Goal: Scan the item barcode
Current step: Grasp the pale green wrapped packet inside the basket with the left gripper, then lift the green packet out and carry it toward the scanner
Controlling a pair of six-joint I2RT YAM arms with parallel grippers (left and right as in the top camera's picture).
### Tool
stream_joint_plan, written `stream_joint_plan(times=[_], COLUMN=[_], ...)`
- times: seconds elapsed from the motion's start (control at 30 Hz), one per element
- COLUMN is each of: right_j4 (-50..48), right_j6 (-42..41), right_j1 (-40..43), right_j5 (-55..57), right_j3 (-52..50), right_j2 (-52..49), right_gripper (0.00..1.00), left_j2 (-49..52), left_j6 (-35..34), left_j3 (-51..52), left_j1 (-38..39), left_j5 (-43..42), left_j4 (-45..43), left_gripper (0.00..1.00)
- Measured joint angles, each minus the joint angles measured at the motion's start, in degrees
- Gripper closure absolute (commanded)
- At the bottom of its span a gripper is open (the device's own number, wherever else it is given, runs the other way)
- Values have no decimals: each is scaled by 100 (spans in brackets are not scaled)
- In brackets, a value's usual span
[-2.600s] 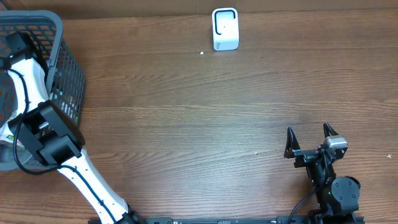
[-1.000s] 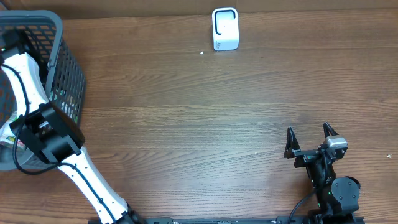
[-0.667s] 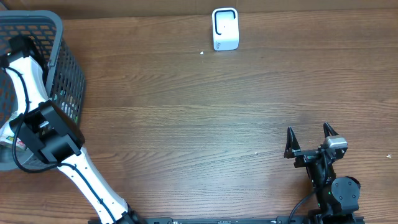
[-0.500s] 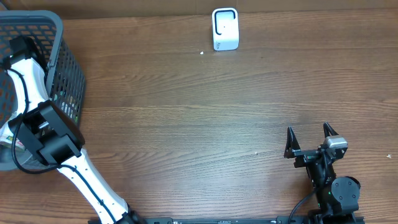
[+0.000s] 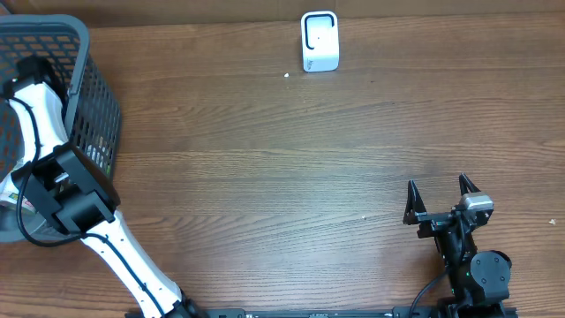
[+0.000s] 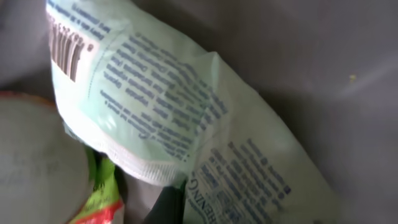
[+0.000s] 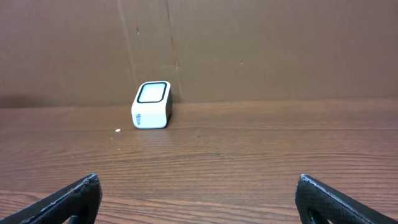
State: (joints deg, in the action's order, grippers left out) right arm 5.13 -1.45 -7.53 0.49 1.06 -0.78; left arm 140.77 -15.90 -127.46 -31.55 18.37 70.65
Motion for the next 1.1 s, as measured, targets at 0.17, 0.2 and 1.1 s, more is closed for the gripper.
stream_joint_plan(times=[0.17, 0.2, 1.1], right_j4=[0, -2, 2], right_j6=[2, -2, 0], right_j1=[-2, 0, 0], right_j5=[0, 0, 0], right_j3=[0, 0, 0], right_j2=[0, 0, 0], right_gripper=[0, 0, 0], left_j2=[243, 249, -1891], left_j6=[2, 2, 942], left_j3=[-1386, -1696, -5187], left_j1=[-9, -7, 1792], left_j5=[-376, -459, -2072], left_j4=[916, 1036, 2614], left_gripper=[96, 96, 96])
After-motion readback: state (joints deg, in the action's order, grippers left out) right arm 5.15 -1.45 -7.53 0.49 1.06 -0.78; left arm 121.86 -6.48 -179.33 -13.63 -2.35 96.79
